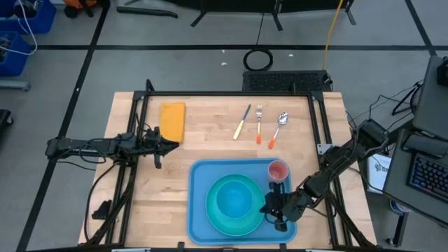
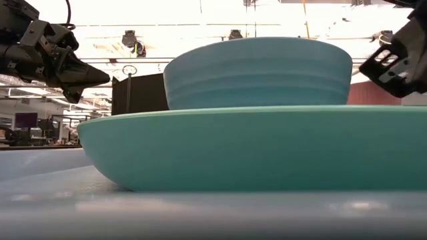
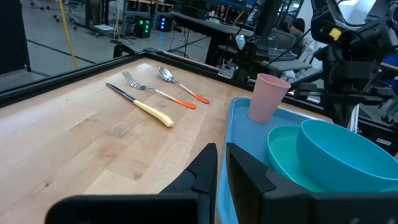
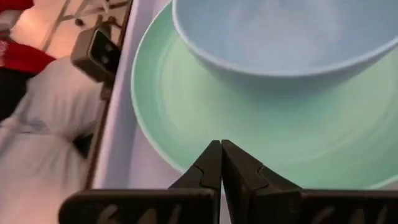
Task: Set up tray
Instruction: Adjust the green plate on the tray, then put the orange napkin to the left of the green plate on the blue serving tray
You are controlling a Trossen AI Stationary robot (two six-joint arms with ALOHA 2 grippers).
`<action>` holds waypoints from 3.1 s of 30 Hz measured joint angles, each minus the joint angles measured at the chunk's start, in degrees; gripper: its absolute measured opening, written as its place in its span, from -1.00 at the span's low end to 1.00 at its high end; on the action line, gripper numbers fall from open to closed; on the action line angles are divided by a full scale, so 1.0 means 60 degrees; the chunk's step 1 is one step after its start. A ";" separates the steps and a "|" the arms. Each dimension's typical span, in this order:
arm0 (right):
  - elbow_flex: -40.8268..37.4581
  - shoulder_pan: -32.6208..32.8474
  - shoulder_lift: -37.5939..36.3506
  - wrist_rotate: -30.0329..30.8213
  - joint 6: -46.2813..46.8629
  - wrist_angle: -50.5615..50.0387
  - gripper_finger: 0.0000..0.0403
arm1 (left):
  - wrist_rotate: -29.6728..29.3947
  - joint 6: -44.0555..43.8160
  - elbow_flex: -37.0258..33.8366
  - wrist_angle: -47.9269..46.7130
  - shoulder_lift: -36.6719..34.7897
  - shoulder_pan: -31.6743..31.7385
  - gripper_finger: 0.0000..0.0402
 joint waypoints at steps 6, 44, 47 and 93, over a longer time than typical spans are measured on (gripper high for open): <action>0.0135 0.0091 0.0660 0.0118 -0.0490 -0.0101 -1.00 | -0.0002 0.0017 0.0000 -0.0003 0.0003 -0.0004 -0.81; 0.1913 -0.0166 0.1448 -0.0650 -0.0229 -0.3455 -1.00 | 0.0102 0.0011 0.0000 -0.0014 0.0001 -0.0009 -0.81; 0.1913 -0.0163 0.1448 -0.0674 -0.0118 -0.3609 -1.00 | 0.0102 0.0011 0.0000 -0.0014 0.0003 -0.0007 -0.81; 0.1908 -0.0029 -0.0274 -0.0620 -0.0101 -0.3903 -1.00 | 0.0091 0.0022 0.0000 -0.0011 0.0000 -0.0004 -0.81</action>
